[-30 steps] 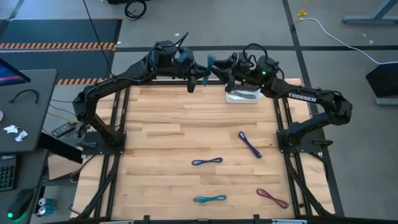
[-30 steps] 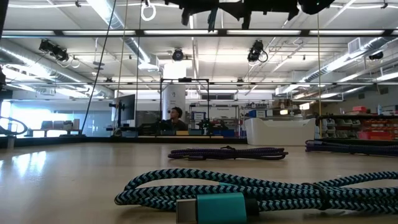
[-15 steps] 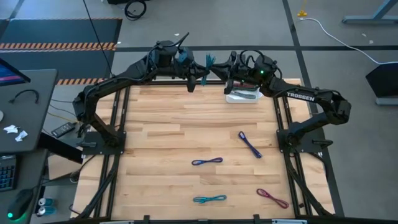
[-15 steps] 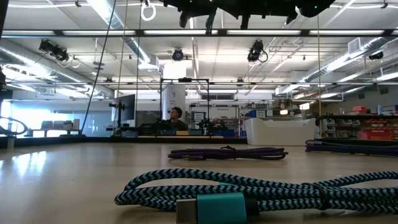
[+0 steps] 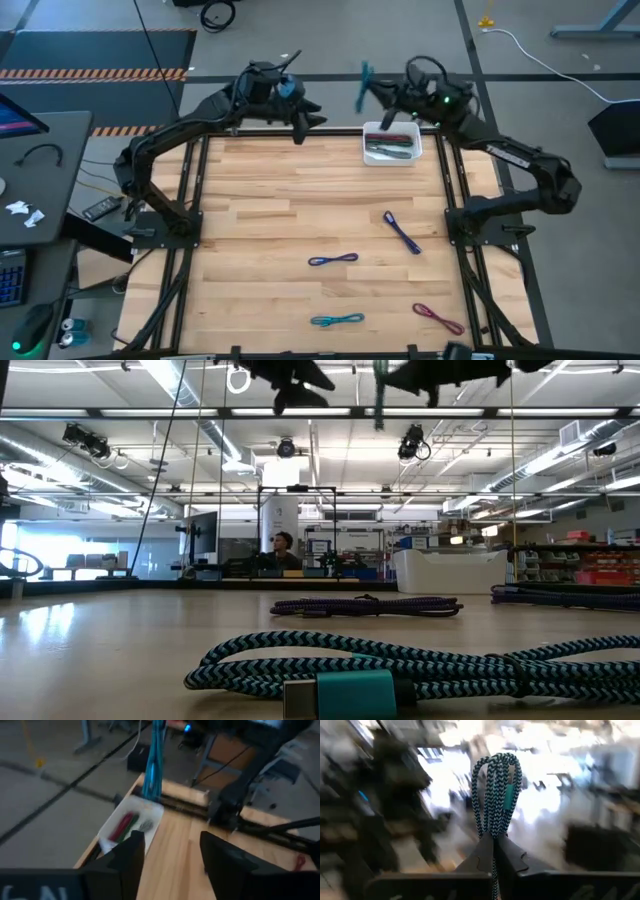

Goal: Pick and place USB-C Cables
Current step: Put the left light blue charger cable into the bin

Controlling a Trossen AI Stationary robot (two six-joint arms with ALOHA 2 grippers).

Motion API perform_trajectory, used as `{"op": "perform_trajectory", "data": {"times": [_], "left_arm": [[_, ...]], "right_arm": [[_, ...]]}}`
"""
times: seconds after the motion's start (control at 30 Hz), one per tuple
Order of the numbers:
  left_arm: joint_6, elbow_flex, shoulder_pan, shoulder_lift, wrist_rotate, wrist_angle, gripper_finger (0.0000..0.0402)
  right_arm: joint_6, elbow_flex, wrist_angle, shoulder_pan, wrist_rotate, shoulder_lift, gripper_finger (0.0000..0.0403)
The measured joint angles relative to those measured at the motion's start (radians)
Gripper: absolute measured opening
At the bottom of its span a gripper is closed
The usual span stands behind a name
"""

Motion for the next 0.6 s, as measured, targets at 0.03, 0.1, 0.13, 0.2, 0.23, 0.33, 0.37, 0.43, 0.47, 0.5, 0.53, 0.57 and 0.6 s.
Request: {"op": "perform_trajectory", "data": {"times": [0.03, 0.1, 0.13, 0.2, 0.23, 0.33, 0.37, 0.43, 0.47, 0.5, 0.53, 0.57, 0.6], "left_arm": [[0.000, 0.000, 0.006, -0.006, 0.000, -0.024, 0.0206], [0.000, 0.000, 0.014, -0.019, -0.001, -0.076, 0.0214], [0.000, 0.000, 0.020, -0.024, 0.000, -0.102, 0.0217], [0.000, 0.000, 0.024, -0.027, 0.000, -0.123, 0.0219], [0.000, 0.000, 0.024, -0.027, 0.000, -0.128, 0.0219], [0.001, 0.000, 0.024, -0.027, 0.000, -0.127, 0.0214], [0.001, 0.000, 0.024, -0.027, 0.000, -0.127, 0.0211], [-0.001, 0.000, 0.023, -0.027, 0.000, -0.129, 0.0204], [-0.003, 0.000, 0.019, -0.027, 0.000, -0.128, 0.0201], [-0.005, 0.000, 0.017, -0.027, 0.000, -0.127, 0.0197], [-0.006, 0.000, 0.017, -0.027, 0.000, -0.127, 0.0194], [-0.006, 0.000, 0.017, -0.027, 0.000, -0.128, 0.0191], [-0.009, 0.000, 0.017, -0.027, 0.000, -0.128, 0.0188]], "right_arm": [[-0.032, 0.015, -0.094, -0.032, -0.004, -0.013, 0.0005], [-0.114, 0.059, -0.304, -0.103, -0.035, -0.016, 0.0005], [-0.160, 0.082, -0.401, -0.137, -0.057, -0.003, 0.0005], [-0.246, 0.124, -0.569, -0.194, -0.120, 0.043, 0.0004], [-0.292, 0.135, -0.643, -0.217, -0.155, 0.073, 0.0004], [-0.440, 0.138, -0.797, -0.261, -0.215, 0.175, 0.0004], [-0.493, 0.137, -0.834, -0.269, -0.201, 0.208, 0.0004], [-0.600, 0.136, -0.882, -0.272, -0.138, 0.269, 0.0004], [-0.646, 0.136, -0.886, -0.273, -0.110, 0.297, 0.0004], [-0.688, 0.136, -0.885, -0.273, -0.093, 0.325, 0.0005], [-0.726, 0.136, -0.886, -0.273, -0.089, 0.351, 0.0005], [-0.757, 0.136, -0.885, -0.272, -0.089, 0.376, 0.0005], [-0.785, 0.136, -0.887, -0.272, -0.089, 0.401, 0.0005]]}}
